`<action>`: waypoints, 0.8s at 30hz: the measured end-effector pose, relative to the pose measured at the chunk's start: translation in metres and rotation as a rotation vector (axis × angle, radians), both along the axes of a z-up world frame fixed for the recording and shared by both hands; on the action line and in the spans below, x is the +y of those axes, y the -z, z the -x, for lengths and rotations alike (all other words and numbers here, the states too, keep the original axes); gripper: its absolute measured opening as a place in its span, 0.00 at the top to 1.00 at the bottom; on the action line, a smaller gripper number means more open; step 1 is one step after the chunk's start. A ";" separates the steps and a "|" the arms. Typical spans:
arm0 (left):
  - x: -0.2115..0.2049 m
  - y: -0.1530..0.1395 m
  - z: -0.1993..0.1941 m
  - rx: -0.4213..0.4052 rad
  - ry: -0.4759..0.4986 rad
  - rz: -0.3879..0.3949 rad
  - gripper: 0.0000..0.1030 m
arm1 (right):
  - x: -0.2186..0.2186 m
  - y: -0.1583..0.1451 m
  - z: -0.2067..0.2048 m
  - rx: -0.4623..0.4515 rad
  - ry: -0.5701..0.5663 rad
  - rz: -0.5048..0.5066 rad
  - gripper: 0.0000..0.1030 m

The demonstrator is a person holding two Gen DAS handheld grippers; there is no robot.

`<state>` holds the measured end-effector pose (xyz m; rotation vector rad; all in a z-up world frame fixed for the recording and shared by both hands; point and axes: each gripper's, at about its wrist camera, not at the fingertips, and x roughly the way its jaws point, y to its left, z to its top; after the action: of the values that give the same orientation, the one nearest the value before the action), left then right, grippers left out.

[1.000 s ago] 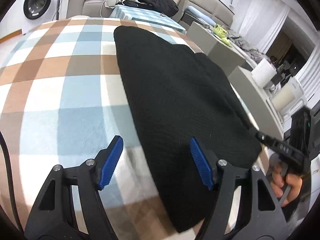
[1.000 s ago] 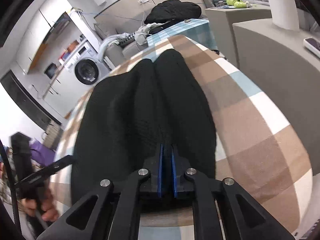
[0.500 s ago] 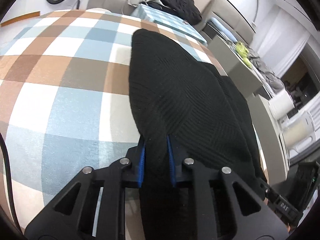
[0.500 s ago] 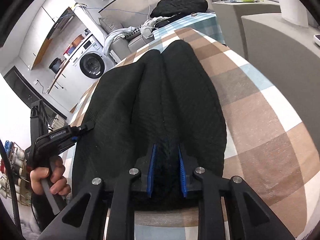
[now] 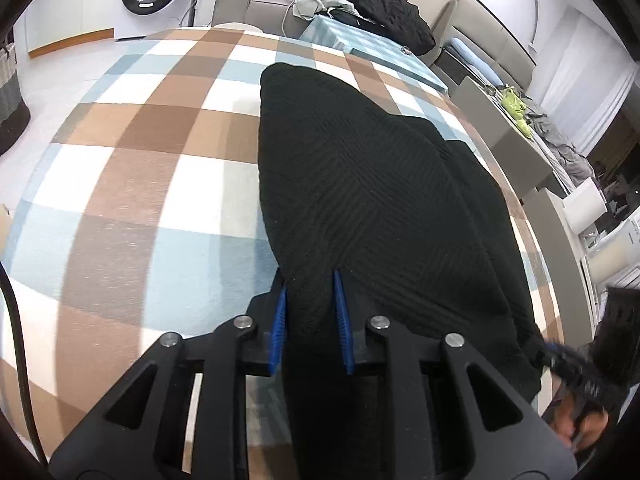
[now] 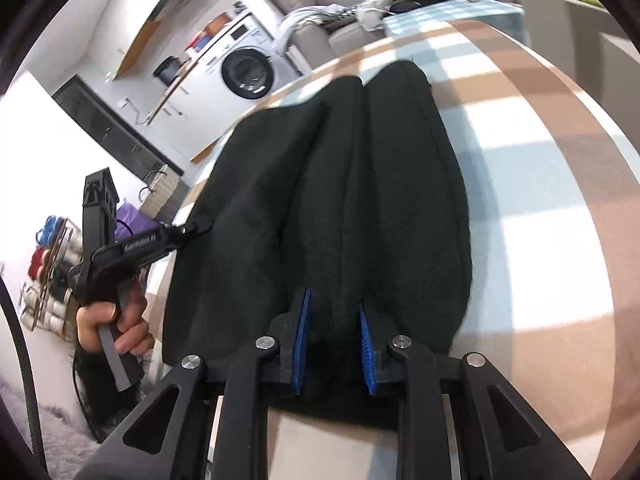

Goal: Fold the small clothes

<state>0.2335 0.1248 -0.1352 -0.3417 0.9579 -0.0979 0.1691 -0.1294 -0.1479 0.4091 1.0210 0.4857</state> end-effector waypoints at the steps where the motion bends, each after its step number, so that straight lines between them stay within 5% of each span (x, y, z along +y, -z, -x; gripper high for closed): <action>1: 0.001 -0.004 0.003 -0.011 -0.007 -0.005 0.77 | 0.002 0.000 -0.008 -0.003 -0.008 -0.008 0.76; 5: 0.005 -0.018 0.016 -0.065 -0.015 -0.018 0.52 | 0.008 0.005 -0.044 -0.010 -0.013 -0.005 0.76; 7: 0.008 -0.026 0.025 -0.094 -0.018 -0.009 0.48 | 0.010 0.009 -0.061 -0.011 -0.007 -0.011 0.77; 10: 0.006 -0.034 0.031 -0.101 -0.019 -0.022 0.47 | 0.016 0.009 -0.074 -0.045 -0.008 0.035 0.95; 16: -0.005 -0.046 0.032 -0.129 0.012 -0.026 0.47 | 0.011 -0.048 -0.043 -0.225 -0.006 0.124 0.96; 21: -0.022 -0.033 0.026 -0.094 0.056 -0.049 0.47 | -0.011 -0.001 -0.046 -0.063 0.072 0.192 0.96; 24: -0.026 -0.025 0.026 -0.068 0.064 -0.048 0.47 | -0.018 0.005 -0.048 -0.056 0.078 0.153 0.90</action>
<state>0.2070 0.0987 -0.1106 -0.2616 0.9024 -0.1441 0.2174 -0.1470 -0.1532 0.2962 0.9766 0.3451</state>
